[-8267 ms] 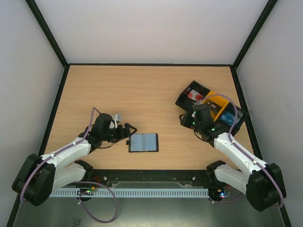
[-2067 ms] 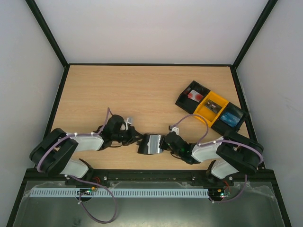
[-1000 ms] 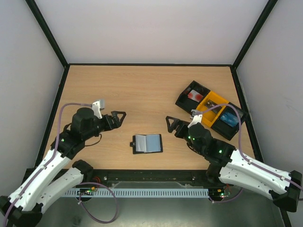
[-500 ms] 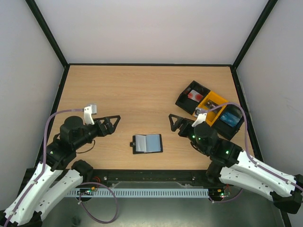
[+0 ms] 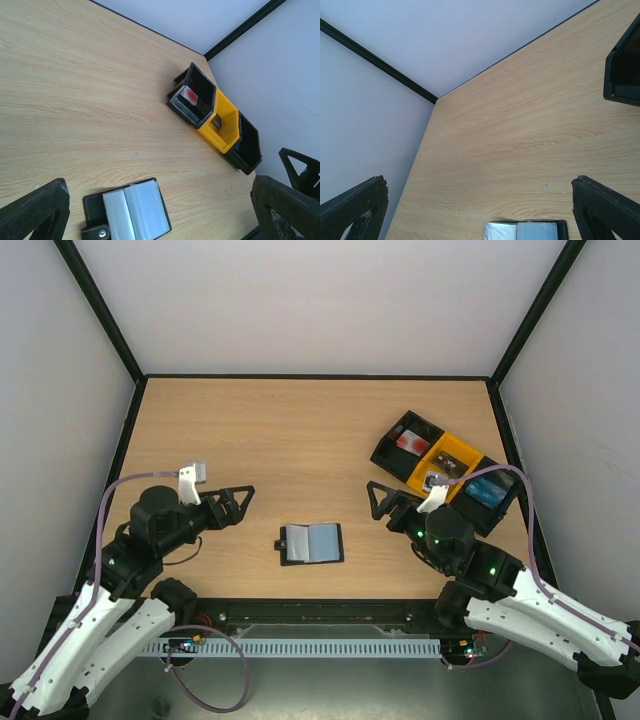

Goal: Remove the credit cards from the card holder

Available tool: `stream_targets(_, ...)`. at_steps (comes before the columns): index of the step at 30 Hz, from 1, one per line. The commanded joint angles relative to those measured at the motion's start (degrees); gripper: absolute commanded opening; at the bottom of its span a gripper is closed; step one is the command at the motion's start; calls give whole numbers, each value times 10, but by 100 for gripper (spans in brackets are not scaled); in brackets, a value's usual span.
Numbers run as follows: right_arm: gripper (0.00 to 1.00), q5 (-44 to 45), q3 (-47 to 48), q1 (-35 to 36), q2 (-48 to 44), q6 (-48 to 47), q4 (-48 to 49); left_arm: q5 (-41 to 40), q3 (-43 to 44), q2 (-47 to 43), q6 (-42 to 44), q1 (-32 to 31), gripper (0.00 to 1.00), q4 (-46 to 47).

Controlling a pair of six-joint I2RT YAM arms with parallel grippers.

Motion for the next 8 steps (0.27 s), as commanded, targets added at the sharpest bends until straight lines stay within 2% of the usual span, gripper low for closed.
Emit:
stream_targets(1,98,17,-11,3,-3,1,0,-11,-11,-3,10,3,100,5)
stream_targets(8,98,17,-18,3,-1,1,8,-14,-13,5,11,3,100,4)
